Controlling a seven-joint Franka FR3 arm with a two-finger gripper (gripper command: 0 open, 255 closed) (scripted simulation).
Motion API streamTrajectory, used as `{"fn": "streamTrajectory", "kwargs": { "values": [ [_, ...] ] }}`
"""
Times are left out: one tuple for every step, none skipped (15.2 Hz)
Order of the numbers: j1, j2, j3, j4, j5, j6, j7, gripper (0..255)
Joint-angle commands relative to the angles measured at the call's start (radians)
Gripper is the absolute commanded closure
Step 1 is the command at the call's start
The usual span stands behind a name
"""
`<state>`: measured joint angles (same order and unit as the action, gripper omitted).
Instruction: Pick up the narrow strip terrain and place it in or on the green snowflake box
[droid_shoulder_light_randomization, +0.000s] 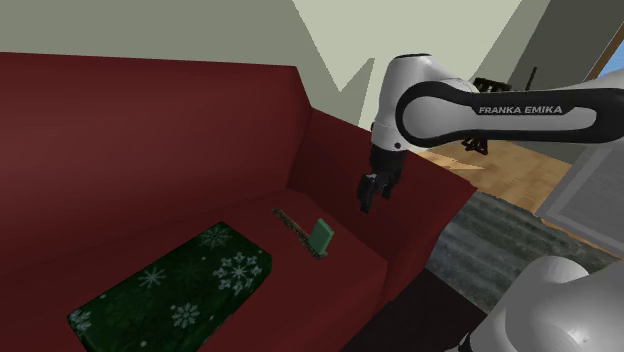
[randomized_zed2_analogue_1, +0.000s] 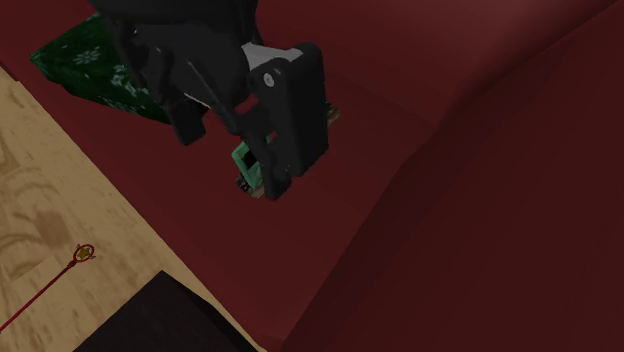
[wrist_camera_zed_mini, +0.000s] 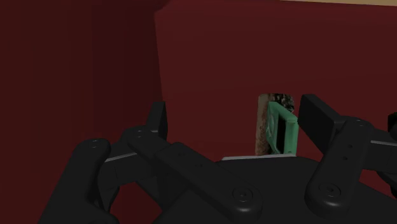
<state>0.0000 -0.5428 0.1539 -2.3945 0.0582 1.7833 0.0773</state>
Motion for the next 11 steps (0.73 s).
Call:
{"fn": "streamTrajectory", "kwargs": {
  "values": [
    [0.003,0.063,0.019,-0.001,0.008,0.071,0.022,0],
    [0.004,0.097,0.027,0.007,0.009,0.1,0.031,0],
    [0.004,0.132,0.035,0.017,0.009,0.128,0.04,0],
    [0.004,0.168,0.042,0.028,0.009,0.156,0.049,0],
    [0.004,0.204,0.05,0.04,0.008,0.183,0.059,0],
    [0.005,0.241,0.057,0.054,0.006,0.208,0.069,0],
    [0.005,0.278,0.064,0.069,0.002,0.233,0.079,0],
    [0.005,0.315,0.071,0.085,-0.002,0.257,0.089,0],
    [0.005,0.353,0.077,0.103,-0.007,0.279,0.1,0],
    [0.006,0.391,0.083,0.121,-0.013,0.301,0.111,0],
    [0.007,0.429,0.088,0.142,-0.019,0.321,0.122,0]
  ]
}}
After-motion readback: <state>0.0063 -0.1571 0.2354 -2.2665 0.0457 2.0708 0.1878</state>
